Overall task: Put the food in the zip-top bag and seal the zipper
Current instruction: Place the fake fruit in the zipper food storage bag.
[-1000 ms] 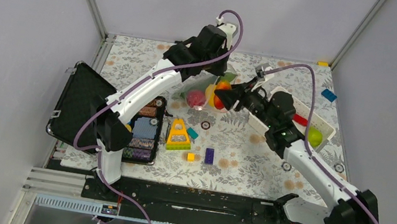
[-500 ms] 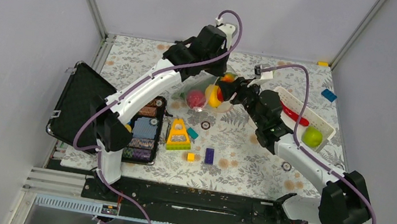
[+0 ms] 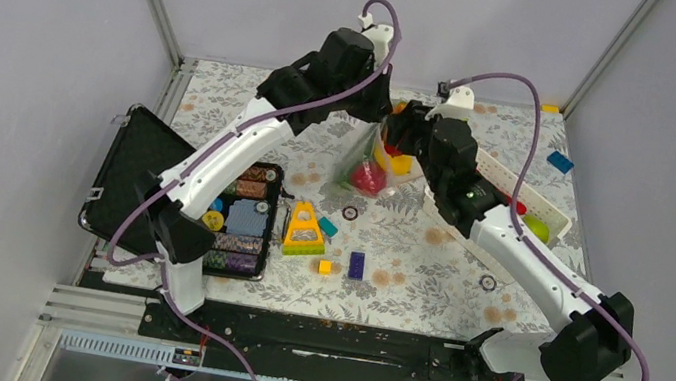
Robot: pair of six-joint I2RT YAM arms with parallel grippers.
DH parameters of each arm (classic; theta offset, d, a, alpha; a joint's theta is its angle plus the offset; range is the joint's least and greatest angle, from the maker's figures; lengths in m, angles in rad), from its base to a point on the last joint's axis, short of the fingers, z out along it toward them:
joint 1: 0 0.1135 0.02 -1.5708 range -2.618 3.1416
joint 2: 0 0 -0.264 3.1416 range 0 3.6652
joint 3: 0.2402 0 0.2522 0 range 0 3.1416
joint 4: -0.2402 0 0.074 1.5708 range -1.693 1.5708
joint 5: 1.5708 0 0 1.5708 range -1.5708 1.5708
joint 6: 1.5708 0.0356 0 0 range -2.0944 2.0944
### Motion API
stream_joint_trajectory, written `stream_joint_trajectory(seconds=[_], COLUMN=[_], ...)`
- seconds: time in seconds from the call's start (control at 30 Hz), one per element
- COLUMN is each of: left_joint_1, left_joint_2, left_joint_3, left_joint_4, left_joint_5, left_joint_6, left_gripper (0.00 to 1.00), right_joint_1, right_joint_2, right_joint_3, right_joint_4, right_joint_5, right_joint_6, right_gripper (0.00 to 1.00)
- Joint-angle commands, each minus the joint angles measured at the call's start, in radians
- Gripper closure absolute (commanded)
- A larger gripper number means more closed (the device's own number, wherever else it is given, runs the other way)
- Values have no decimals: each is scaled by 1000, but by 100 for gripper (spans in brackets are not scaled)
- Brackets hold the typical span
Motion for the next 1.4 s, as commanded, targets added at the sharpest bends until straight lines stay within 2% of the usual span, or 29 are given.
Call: stream_joint_trajectory(seconds=[0.0, 0.1, 0.23, 0.6, 0.9, 0.97, 1.2, 1.37], left_joint_1=[-17, -18, -18, -6, 19, 26, 73, 91], left_joint_2=[-109, -144, -194, -245, -303, -313, -272, -237], left_joint_3=[62, 23, -67, -233, -317, -335, -359, -353], left_joint_4=[87, 129, 199, 274, 300, 308, 339, 346], left_joint_5=[87, 105, 94, 49, 51, 49, 69, 70], left_joint_6=[-71, -100, -130, -174, -169, -168, -200, -215], left_gripper=[100, 100, 100, 100, 100, 100, 100, 100], right_joint_1=[9, 10, 11, 11, 11, 10, 10, 11], right_joint_2=[-9, 4, 47, 197, 303, 311, 204, 121], right_joint_3=[165, 242, 346, 446, 447, 432, 410, 416], right_joint_4=[-224, -366, -570, -815, -862, -858, -729, -688], right_joint_5=[81, 95, 113, 147, 204, 189, -84, -222], right_joint_6=[38, 63, 61, 21, 34, 40, -96, -162], right_gripper=[63, 61, 47, 39, 38, 32, 23, 6])
